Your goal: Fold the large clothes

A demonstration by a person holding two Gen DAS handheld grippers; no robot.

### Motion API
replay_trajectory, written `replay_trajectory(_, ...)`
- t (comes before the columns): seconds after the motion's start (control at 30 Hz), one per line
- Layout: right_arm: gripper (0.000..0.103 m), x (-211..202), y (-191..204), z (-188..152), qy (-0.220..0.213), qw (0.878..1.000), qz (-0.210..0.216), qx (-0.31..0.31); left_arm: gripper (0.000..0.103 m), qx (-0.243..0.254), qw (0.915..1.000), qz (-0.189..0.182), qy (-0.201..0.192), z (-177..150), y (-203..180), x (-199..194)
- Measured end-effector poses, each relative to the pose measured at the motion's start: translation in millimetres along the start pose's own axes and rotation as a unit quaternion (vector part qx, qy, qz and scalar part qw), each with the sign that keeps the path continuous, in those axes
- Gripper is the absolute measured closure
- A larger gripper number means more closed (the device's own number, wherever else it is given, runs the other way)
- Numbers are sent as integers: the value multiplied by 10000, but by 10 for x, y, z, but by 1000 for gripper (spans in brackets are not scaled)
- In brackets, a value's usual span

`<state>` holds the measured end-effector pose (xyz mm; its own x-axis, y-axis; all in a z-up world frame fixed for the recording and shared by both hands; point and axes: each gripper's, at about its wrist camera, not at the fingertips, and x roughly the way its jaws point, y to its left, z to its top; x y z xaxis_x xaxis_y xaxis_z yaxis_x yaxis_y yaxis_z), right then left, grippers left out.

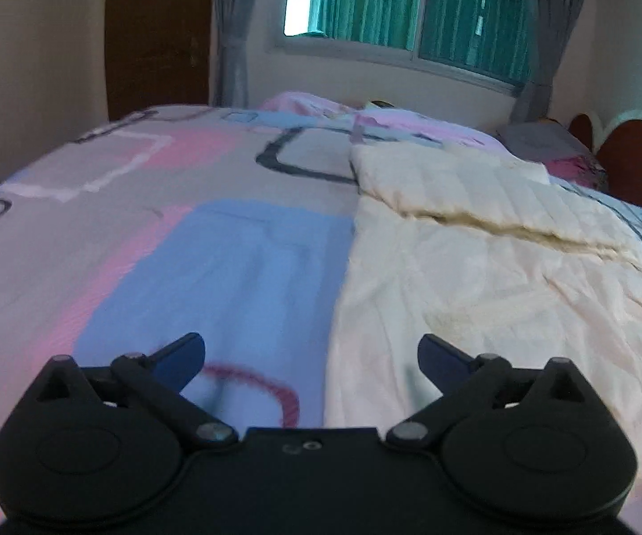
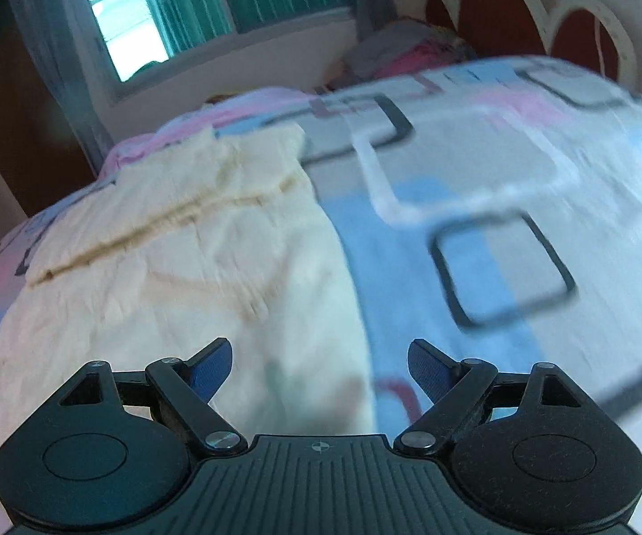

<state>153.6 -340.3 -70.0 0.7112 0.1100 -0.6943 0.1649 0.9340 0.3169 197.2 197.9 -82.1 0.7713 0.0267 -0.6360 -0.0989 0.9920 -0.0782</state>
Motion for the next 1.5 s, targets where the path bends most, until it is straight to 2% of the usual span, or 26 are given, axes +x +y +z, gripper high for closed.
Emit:
replay_trajectory(0.2, 17, -127, -250, -275, 224, 9977, 401, 508, 4, -257, 9972, -542, 443, -281, 15, -117)
replay_trajectory(0.33, 17, -112, -353, -333, 290, 9930, 747, 866, 20, -787, 9893, -945, 788, -387, 75, -63)
replay_trajectory(0.53, 17, 36, -484, -257, 390, 9867, 1088, 1141, 22, -1301, 9800, -1241, 858, -482, 98, -71)
replay_trajectory(0.63, 17, 141, -506, -183, 417, 9839, 1254, 1203, 33, -1518, 9724, -1528, 894, -438, 112, -16)
replay_trajectory(0.7, 18, 209, -501, -141, 409, 9826, 1338, 1223, 33, -1608, 9688, -1650, 915, -395, 108, 75)
replay_trajectory(0.73, 24, 236, -510, -130, 394, 9820, 1347, 1267, 33, -1641, 9674, -1697, 913, -378, 100, 122)
replay_trajectory(0.77, 40, 271, -524, -120, 404, 9816, 1330, 1307, 33, -1681, 9660, -1740, 907, -361, 96, 174)
replay_trajectory(0.8, 43, 299, -542, -114, 418, 9811, 1304, 1364, 33, -1735, 9641, -1798, 898, -341, 93, 231)
replay_trajectory(0.9, 43, 351, -565, -101, 464, 9770, 1506, 1433, 33, -1923, 9573, -1973, 877, -298, 96, 358)
replay_trajectory(0.97, 43, 371, -519, -116, 680, 9733, 1774, 1291, 37, -1938, 9531, -2135, 915, -284, 86, 392)
replay_trajectory(1.0, 43, 367, -485, -133, 801, 9709, 1918, 1190, 45, -1912, 9485, -2317, 1003, -294, 79, 403)
replay_trajectory(1.1, 43, 302, -432, -196, 919, 9695, 2090, 889, 46, -1793, 9386, -2696, 1190, -376, 74, 353)
replay_trajectory(1.17, 43, 323, -507, -220, 882, 9655, 2162, 1154, 49, -1727, 9391, -2717, 1203, -446, 86, 325)
replay_trajectory(1.23, 44, 374, -582, -214, 828, 9597, 2238, 1488, 56, -1977, 9335, -2759, 1158, -482, 146, 345)
replay_trajectory(1.27, 55, 400, -581, -207, 826, 9588, 2233, 1553, 58, -2137, 9302, -2758, 1142, -493, 175, 370)
replay_trajectory(1.3, 70, 434, -562, -195, 862, 9589, 2215, 1552, 61, -2247, 9281, -2748, 1123, -499, 184, 392)
replay_trajectory(1.37, 83, 460, -523, -188, 901, 9613, 2182, 1418, 71, -2236, 9322, -2629, 1087, -498, 147, 414)
replay_trajectory(1.4, 88, 444, -511, -173, 856, 9618, 2202, 1382, 87, -2188, 9363, -2547, 1034, -492, 125, 404)
replay_trajectory(1.43, 89, 412, -526, -169, 777, 9609, 2240, 1430, 93, -2232, 9371, -2524, 916, -487, 137, 371)
replay_trajectory(1.5, 91, 324, -558, -161, 581, 9574, 2360, 1562, 94, -2407, 9334, -2592, 602, -500, 168, 270)
